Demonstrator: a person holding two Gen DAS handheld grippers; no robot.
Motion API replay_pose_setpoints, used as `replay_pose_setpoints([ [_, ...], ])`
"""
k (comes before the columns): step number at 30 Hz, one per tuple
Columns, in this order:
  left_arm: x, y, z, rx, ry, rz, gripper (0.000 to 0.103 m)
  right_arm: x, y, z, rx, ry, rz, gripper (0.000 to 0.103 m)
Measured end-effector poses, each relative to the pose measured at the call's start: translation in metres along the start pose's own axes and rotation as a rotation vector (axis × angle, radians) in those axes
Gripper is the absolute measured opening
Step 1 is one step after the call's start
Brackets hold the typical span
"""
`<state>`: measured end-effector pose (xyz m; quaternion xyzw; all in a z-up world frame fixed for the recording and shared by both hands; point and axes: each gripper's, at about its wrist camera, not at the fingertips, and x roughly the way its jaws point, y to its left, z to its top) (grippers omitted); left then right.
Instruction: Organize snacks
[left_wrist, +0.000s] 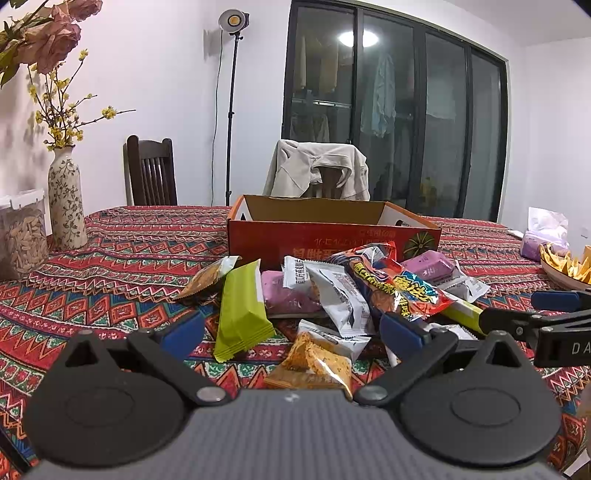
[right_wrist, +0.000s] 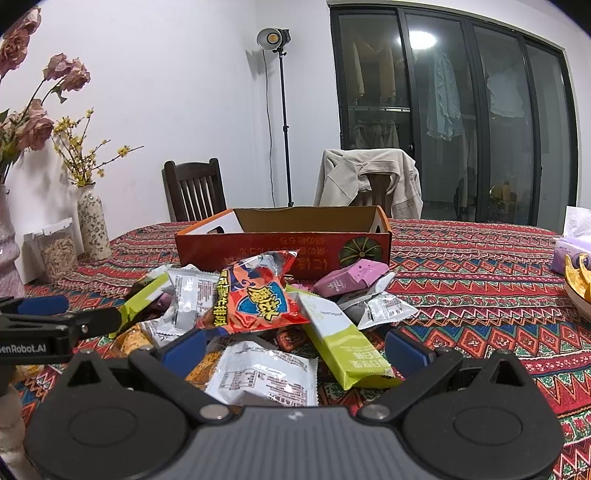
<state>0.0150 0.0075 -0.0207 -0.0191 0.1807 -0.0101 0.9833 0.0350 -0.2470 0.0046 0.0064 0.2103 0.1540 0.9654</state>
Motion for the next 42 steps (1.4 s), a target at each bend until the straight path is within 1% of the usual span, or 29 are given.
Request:
replay_pose_setpoints([
  [28,0.000,0.002,-0.004,-0.002,0.003,-0.001,0.103,0.003,0.004,-0.004,-0.002,0.021,0.020,0.103],
  [35,0.000,0.004,-0.009,-0.008,0.008,0.003,0.103,0.005,0.004,-0.005,0.002,0.028,0.030,0.103],
  [39,0.000,0.004,-0.008,-0.012,0.013,0.003,0.103,0.008,0.007,-0.005,0.002,0.040,0.047,0.101],
  [42,0.001,0.005,-0.008,-0.015,0.017,0.005,0.103,0.013,0.011,-0.006,-0.002,0.060,0.061,0.092],
])
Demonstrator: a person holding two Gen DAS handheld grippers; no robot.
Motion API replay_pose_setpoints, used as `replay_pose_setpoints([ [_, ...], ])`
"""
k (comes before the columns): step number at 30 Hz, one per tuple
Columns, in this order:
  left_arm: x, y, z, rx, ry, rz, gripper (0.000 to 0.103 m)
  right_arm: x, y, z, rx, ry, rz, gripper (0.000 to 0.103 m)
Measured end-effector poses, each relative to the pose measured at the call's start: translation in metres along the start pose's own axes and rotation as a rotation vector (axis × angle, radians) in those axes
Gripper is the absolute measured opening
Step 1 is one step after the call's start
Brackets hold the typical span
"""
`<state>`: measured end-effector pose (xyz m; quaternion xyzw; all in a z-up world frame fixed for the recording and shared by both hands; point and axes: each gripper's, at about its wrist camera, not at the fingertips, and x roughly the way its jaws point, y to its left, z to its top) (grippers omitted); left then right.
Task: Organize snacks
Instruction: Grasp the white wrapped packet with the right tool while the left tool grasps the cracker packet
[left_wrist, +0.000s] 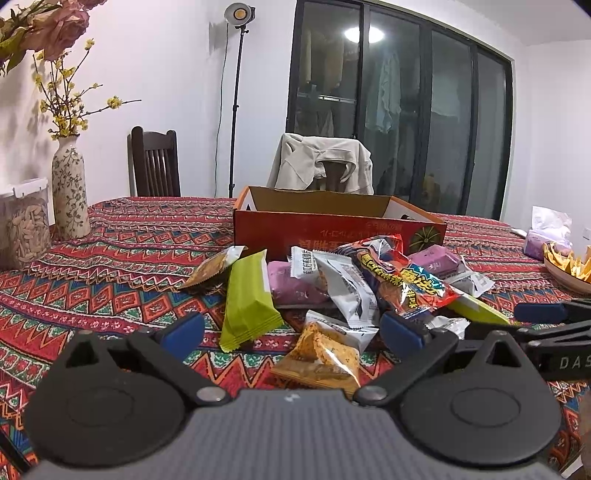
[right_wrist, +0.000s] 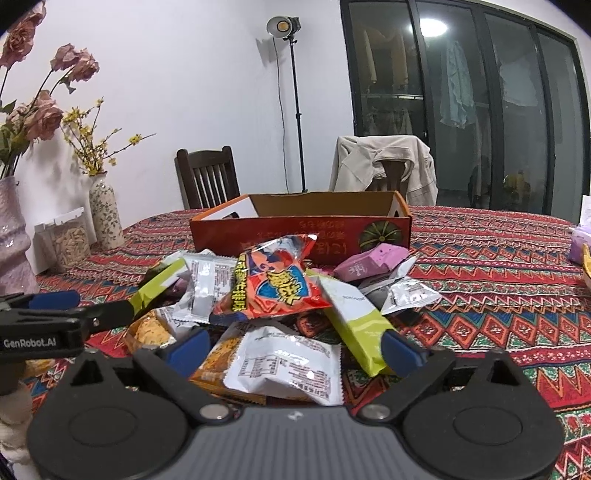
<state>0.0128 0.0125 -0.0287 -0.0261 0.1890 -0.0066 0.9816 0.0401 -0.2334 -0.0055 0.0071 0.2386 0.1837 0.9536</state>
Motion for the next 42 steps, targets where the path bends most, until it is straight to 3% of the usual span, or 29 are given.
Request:
replay_pose_setpoints([
  [17,0.010,0.001,0.000,0.013,0.065,-0.016,0.103,0.041,-0.007,-0.003,0.083,0.162,0.000,0.084],
  [19,0.011,-0.001,0.000,0.020,0.069,-0.022,0.103,0.040,-0.008,-0.003,0.096,0.157,0.010,0.075],
  [24,0.015,-0.009,0.000,0.058,0.084,-0.024,0.103,0.035,-0.008,-0.004,0.092,0.139,0.026,0.067],
  [26,0.019,-0.013,0.001,0.078,0.096,-0.025,0.103,0.033,-0.007,-0.004,0.078,0.128,0.032,0.055],
  [30,0.026,-0.022,0.004,0.121,0.116,-0.037,0.102,0.027,-0.006,-0.006,0.064,0.105,0.037,0.053],
  [31,0.029,-0.025,0.005,0.133,0.122,-0.035,0.100,0.025,-0.007,-0.006,0.066,0.098,0.040,0.052],
  [35,0.044,-0.031,0.008,0.149,0.189,-0.052,0.075,0.017,-0.012,-0.004,0.075,0.068,0.043,0.052],
  [38,0.057,-0.032,0.009,0.139,0.248,-0.047,0.069,0.013,-0.016,-0.004,0.088,0.046,0.043,0.052],
  [42,0.068,-0.029,0.010,0.113,0.302,-0.044,0.049,0.009,-0.020,-0.003,0.098,0.023,0.045,0.052],
])
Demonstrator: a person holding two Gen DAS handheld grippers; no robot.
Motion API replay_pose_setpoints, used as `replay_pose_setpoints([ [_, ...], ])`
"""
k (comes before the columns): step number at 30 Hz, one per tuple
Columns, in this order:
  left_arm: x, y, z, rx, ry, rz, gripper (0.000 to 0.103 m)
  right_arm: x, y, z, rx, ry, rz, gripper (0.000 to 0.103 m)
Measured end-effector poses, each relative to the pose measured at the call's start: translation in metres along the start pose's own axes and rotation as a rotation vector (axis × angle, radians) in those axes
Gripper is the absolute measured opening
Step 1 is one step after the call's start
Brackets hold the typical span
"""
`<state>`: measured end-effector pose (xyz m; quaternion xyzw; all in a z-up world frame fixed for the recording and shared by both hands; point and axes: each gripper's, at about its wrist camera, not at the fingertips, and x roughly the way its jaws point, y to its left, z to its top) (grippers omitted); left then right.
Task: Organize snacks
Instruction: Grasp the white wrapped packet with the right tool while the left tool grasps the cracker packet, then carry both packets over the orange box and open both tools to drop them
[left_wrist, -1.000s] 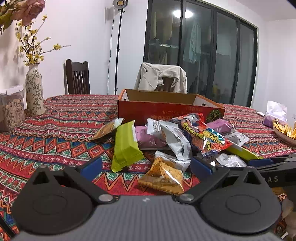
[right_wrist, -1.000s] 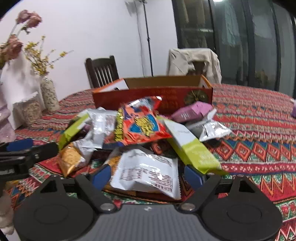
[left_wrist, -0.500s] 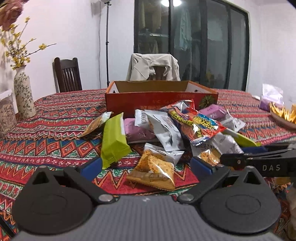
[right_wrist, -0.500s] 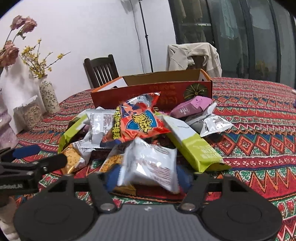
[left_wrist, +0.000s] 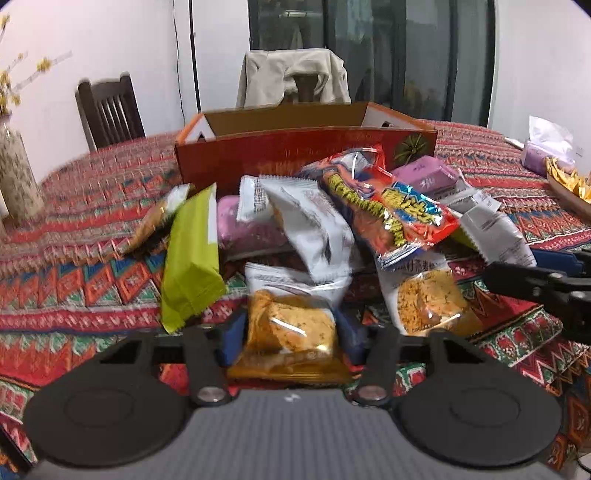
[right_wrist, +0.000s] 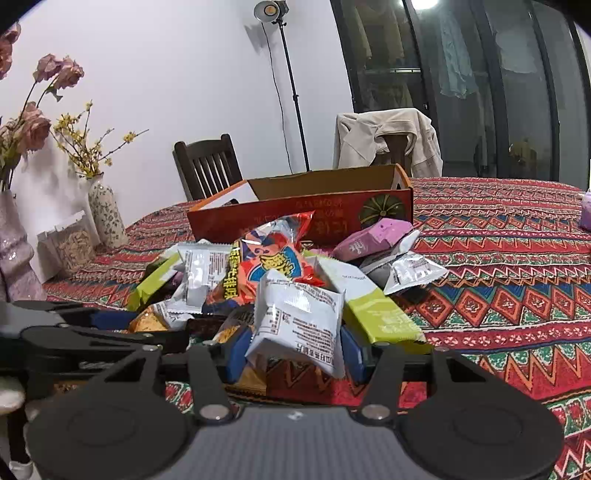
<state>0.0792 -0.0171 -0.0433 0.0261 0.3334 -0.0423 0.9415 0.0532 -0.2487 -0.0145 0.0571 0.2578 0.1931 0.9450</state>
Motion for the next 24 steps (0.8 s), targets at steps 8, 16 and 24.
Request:
replay_pose_setpoints([
  [8,-0.023,0.005,-0.006,-0.017,-0.047,-0.001,0.044,-0.006,-0.004,0.001,0.005,-0.017,0.006,0.052],
  [16,-0.065,0.013,0.011,-0.021,-0.159,0.024,0.044,-0.026,-0.008,0.013,-0.025,-0.085,-0.011,0.052],
  [24,-0.093,0.008,0.064,-0.051,-0.335,0.045,0.044,-0.039,0.000,0.061,-0.078,-0.190,-0.044,0.052],
])
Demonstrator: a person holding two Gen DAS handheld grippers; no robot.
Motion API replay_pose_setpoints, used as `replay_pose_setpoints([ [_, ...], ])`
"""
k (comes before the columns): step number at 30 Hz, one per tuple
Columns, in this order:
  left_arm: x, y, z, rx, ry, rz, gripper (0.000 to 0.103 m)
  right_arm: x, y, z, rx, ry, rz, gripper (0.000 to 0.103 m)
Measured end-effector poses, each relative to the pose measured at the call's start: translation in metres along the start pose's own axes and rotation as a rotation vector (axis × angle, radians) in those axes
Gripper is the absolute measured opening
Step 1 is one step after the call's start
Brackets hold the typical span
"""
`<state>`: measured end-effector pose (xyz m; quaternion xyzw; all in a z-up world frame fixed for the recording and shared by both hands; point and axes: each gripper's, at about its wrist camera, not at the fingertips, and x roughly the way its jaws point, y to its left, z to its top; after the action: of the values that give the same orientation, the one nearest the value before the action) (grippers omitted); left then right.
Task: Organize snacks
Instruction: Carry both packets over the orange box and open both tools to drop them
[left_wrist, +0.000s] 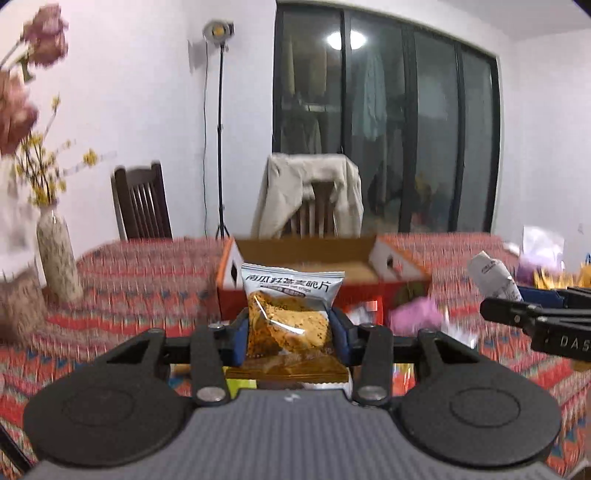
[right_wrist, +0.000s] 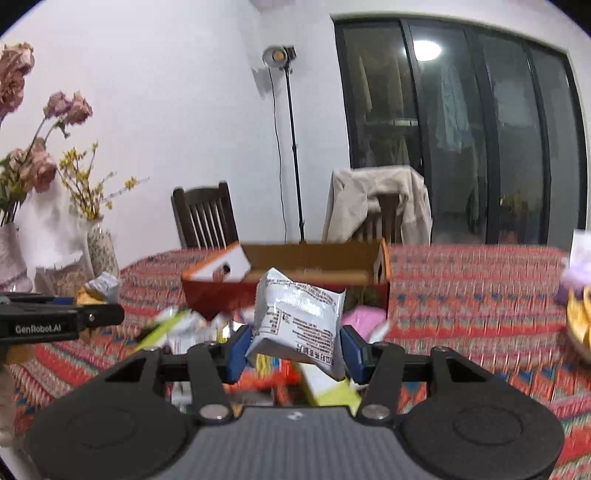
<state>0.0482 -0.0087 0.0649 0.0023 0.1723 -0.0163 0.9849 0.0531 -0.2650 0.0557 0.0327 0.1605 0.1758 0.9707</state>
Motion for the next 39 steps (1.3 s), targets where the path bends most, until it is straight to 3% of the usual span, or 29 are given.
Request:
replay_pose_setpoints([
  [4,0.008,-0.005,0.025,-0.003,-0.047,0.007,0.044,0.007,-0.001,0.028,-0.007,-0.051,-0.004,0.052],
  [9,0.029,-0.011,0.048,0.001,-0.040,0.012,0.044,0.032,-0.005,0.060,0.010,-0.050,-0.008,0.052],
  [20,0.105,-0.012,0.088,-0.045,-0.015,0.047,0.044,0.125,-0.018,0.104,0.037,0.029,-0.029,0.052],
  [30,0.203,0.004,0.086,-0.106,0.060,0.113,0.044,0.212,-0.037,0.092,0.085,0.078,-0.075,0.051],
  [33,0.220,0.013,0.074,-0.144,0.073,0.119,0.044,0.229,-0.043,0.079,0.094,0.080,-0.055,0.051],
  [39,0.242,0.016,0.063,-0.120,0.127,0.113,0.044,0.253,-0.047,0.061,0.073,0.142,-0.054,0.051],
])
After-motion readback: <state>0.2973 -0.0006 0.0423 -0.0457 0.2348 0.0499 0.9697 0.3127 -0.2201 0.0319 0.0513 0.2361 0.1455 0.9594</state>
